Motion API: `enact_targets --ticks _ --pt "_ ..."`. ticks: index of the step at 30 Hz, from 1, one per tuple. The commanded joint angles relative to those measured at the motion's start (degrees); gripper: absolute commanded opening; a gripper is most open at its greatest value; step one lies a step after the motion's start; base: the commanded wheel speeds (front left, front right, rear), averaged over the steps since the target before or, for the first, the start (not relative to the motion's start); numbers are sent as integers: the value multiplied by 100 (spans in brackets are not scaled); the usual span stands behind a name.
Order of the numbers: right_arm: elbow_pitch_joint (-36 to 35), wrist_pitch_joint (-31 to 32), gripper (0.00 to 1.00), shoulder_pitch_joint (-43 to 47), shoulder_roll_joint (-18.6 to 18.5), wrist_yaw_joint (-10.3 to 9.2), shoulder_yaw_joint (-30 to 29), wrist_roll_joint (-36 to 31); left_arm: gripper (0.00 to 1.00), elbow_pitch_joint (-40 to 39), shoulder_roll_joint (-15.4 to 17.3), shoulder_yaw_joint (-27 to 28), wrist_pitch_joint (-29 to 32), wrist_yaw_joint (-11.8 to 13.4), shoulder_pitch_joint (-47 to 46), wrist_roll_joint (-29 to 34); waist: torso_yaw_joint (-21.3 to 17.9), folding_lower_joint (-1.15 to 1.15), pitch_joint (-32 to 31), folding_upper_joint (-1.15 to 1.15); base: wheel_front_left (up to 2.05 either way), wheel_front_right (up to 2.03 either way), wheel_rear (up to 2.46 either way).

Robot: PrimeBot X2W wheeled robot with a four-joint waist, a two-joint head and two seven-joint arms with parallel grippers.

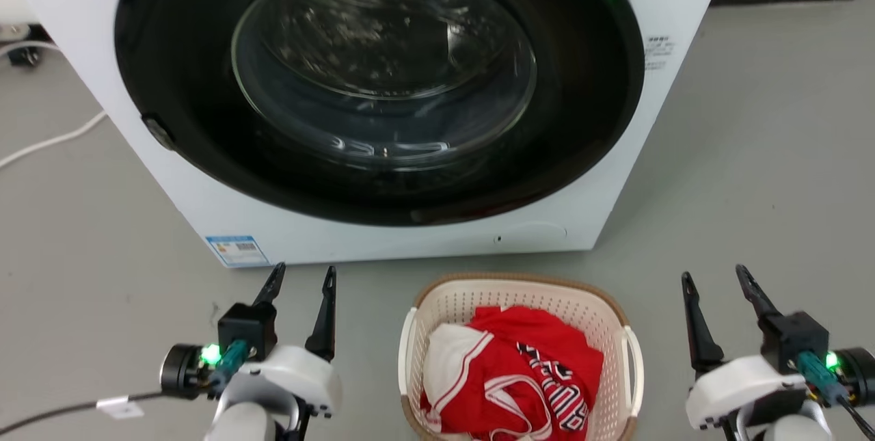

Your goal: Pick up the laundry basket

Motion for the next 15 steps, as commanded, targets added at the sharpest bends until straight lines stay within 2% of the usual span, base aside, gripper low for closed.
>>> enact_targets --ticks 1,12,15 --pt "203 -12 100 -266 -18 -3 34 -51 100 248 38 -24 -15 -68 -314 23 -76 0 353 0 0 0 0" --pt "1630 -12 100 -1460 -17 -3 284 -323 100 1691 207 -392 -15 -206 -1532 -131 -262 0 1437 0 0 0 0" --pt "2128 -12 100 -1812 -15 -3 335 -360 100 2142 245 -655 -14 -216 -1880 -176 -316 0 1725 0 0 0 0"
